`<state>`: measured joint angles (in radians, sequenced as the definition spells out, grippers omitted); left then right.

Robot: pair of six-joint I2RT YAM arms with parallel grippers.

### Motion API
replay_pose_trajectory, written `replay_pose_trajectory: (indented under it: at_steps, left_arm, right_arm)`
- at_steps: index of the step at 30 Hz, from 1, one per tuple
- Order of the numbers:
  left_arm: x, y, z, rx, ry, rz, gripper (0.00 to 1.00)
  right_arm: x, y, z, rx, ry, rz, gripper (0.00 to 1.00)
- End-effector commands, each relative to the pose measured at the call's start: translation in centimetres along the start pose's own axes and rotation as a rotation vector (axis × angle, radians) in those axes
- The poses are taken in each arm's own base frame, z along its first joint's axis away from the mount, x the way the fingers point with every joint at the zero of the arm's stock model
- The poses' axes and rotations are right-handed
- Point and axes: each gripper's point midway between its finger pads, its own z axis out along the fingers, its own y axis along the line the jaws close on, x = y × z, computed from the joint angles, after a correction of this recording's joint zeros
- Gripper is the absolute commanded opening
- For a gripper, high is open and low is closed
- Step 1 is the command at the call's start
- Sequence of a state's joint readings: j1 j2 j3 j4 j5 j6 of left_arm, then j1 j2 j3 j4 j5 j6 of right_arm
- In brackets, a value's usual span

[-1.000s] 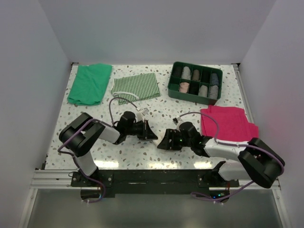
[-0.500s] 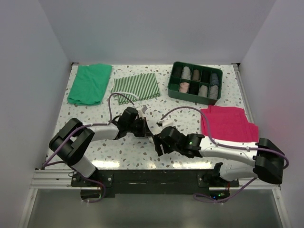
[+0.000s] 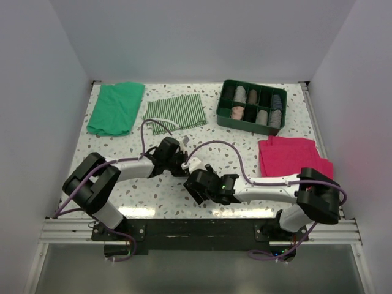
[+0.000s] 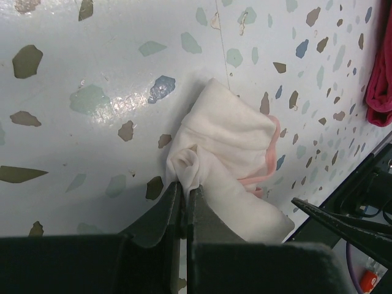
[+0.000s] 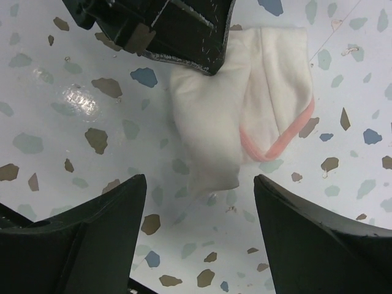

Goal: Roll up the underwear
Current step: Roll the underwear to the center of the board.

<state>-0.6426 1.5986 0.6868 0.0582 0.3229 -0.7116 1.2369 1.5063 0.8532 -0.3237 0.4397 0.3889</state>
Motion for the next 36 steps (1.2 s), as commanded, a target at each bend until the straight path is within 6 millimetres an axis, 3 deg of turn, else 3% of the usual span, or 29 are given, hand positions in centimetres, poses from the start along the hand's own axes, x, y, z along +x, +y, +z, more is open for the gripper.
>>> replay_pose_trajectory:
  at_steps: [1, 9, 15, 27, 36]
  left_arm:
    - [-0.1, 0.5, -0.4, -0.037, -0.001, 0.036, 0.00]
    - [-0.1, 0.5, -0.2, -0.037, 0.006, 0.035, 0.00]
    - [0.0, 0.5, -0.1, -0.033, 0.013, 0.037, 0.00]
    - [-0.3, 0.2, -0.4, -0.027, 0.003, 0.049, 0.00]
    - [-0.2, 0.1, -0.3, -0.016, 0.009, 0.054, 0.00]
  right_arm:
    - [-3.8, 0.3, -0.4, 0.009, -0.103, -0.030, 0.74]
    - [-4.5, 2.2, -0.2, -0.065, -0.101, -0.077, 0.72]
    - [-3.3, 3.1, 0.9, -0.074, -0.065, -0.096, 0.57]
    - [1.2, 1.1, 3.3, 0.035, 0.018, -0.094, 0.61]
    - [-0.2, -0.1, 2.2, 0.081, -0.010, -0.113, 0.65]
